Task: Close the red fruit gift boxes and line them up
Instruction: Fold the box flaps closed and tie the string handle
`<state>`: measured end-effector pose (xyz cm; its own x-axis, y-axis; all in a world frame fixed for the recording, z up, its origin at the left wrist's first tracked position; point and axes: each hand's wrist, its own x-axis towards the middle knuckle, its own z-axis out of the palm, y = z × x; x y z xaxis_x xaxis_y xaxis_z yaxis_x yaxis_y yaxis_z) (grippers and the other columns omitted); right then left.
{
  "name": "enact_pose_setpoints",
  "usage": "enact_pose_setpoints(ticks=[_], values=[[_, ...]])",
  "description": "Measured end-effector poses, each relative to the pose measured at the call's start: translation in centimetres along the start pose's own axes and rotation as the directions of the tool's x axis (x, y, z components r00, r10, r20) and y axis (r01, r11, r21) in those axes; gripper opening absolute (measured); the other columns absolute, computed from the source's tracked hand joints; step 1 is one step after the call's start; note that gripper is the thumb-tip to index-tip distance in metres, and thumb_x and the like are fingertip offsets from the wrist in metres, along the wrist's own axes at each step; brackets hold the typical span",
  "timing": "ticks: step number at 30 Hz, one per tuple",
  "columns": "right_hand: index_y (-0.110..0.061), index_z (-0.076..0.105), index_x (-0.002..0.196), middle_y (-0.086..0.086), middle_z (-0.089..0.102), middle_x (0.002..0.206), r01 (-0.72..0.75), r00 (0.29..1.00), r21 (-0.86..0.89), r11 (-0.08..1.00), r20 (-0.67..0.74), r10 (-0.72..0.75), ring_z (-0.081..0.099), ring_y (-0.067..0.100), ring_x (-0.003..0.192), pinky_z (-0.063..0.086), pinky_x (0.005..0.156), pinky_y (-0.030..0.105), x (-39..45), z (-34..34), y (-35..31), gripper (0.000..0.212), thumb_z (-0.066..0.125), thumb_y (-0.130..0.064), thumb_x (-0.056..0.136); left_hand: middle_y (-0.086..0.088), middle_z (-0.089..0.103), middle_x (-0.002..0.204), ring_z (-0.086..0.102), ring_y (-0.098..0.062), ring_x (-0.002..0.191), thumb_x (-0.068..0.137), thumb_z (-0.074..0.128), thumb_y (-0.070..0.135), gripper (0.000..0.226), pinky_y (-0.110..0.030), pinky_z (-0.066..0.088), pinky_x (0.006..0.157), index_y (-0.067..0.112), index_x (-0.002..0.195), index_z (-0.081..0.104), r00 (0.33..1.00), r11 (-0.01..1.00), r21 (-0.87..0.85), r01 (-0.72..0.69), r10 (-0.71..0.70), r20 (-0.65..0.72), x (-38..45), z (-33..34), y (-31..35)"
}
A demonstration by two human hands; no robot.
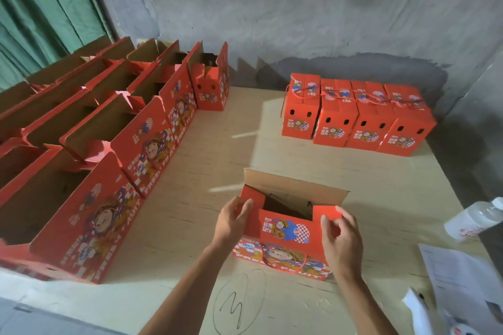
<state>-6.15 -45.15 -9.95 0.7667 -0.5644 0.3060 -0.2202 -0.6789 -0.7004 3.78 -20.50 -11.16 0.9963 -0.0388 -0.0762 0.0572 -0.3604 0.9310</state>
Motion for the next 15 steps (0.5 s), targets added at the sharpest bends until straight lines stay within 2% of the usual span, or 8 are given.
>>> enact_pose_setpoints(ticks=[3,4,5,7,9,11,13,15], values=[[-0.008,0.065,0.073,0.003,0.064,0.136,-0.029,1.000,0.014,0.999,0.007,0.029,0.068,0.022,0.108,0.042,0.077,0.026,0.2,0.0,0.1,0.026,0.073,-0.021,0.094,0.011,0.065,0.069,0.059,-0.005,0.061,0.094,0.062,0.047,0.027,-0.027,0.047,0.057,0.036,0.069,0.059,1.000,0.998,-0.056,-0.005,0.005,0.000,0.0,0.4,-0.2],[-0.008,0.066,0.077,0.004,0.064,0.136,-0.031,1.000,0.029,0.999,0.005,0.031,0.067,0.022,0.110,0.042,0.079,0.026,0.2,0.1,0.1,0.022,0.073,-0.020,0.094,0.016,0.067,0.075,0.063,-0.002,0.066,0.094,0.062,0.045,0.018,-0.027,0.051,0.060,0.040,0.077,0.064,1.000,0.998,-0.060,0.004,-0.003,0.006,0.1,0.5,-0.3],[-0.007,0.067,0.085,0.006,0.063,0.137,-0.029,1.000,0.046,0.999,-0.003,0.030,0.066,0.024,0.113,0.044,0.081,0.027,0.3,0.2,0.2,0.017,0.073,-0.020,0.094,0.019,0.070,0.088,0.067,0.000,0.078,0.096,0.063,0.041,0.006,-0.030,0.056,0.069,0.041,0.095,0.069,1.000,0.994,-0.105,0.013,-0.010,0.025,0.1,0.5,-0.2],[-0.005,0.066,0.106,0.011,0.059,0.142,-0.048,0.999,0.087,0.995,-0.009,0.048,0.061,0.028,0.122,0.047,0.089,0.030,0.1,0.5,0.5,0.022,0.074,-0.021,0.093,0.009,0.066,0.125,0.069,-0.013,0.108,0.100,0.066,0.032,0.043,-0.042,0.061,0.089,0.031,0.142,0.054,0.993,0.968,-0.228,0.100,-0.084,0.082,0.1,0.5,0.0],[-0.006,0.058,0.125,0.014,0.056,0.142,-0.122,0.993,0.152,0.981,0.011,0.122,0.061,0.030,0.122,0.050,0.090,0.031,0.0,0.6,0.7,0.042,0.074,-0.029,0.093,0.000,0.059,0.136,0.068,-0.023,0.114,0.098,0.068,0.037,0.070,-0.048,0.060,0.093,0.024,0.157,0.033,0.978,0.947,-0.249,0.203,-0.182,0.103,0.0,0.4,0.1],[-0.013,0.050,0.138,0.012,0.066,0.130,-0.230,0.973,0.170,0.958,0.077,0.220,0.067,0.021,0.098,0.052,0.075,0.023,0.1,0.6,0.8,0.055,0.069,-0.042,0.095,-0.004,0.070,0.121,0.074,-0.024,0.099,0.090,0.067,0.051,0.071,-0.046,0.063,0.084,0.016,0.149,0.046,0.976,0.961,-0.178,0.212,-0.197,0.097,0.1,0.2,0.4],[-0.016,0.044,0.148,0.010,0.070,0.122,-0.285,0.953,0.121,0.951,0.145,0.267,0.063,0.007,0.075,0.046,0.057,0.012,0.3,0.6,1.1,0.065,0.063,-0.050,0.096,-0.004,0.076,0.101,0.076,-0.026,0.089,0.084,0.062,0.053,0.059,-0.046,0.064,0.078,0.016,0.129,0.063,0.982,0.974,-0.138,0.181,-0.171,0.083,0.3,0.1,0.6],[-0.018,0.042,0.152,0.008,0.068,0.125,-0.297,0.944,0.105,0.949,0.181,0.275,0.058,-0.003,0.072,0.044,0.052,0.010,0.4,0.6,1.3,0.067,0.060,-0.053,0.097,-0.006,0.076,0.100,0.076,-0.029,0.090,0.088,0.061,0.049,0.044,-0.050,0.063,0.080,0.022,0.122,0.065,0.982,0.972,-0.145,0.183,-0.173,0.079,0.3,0.2,0.8]])
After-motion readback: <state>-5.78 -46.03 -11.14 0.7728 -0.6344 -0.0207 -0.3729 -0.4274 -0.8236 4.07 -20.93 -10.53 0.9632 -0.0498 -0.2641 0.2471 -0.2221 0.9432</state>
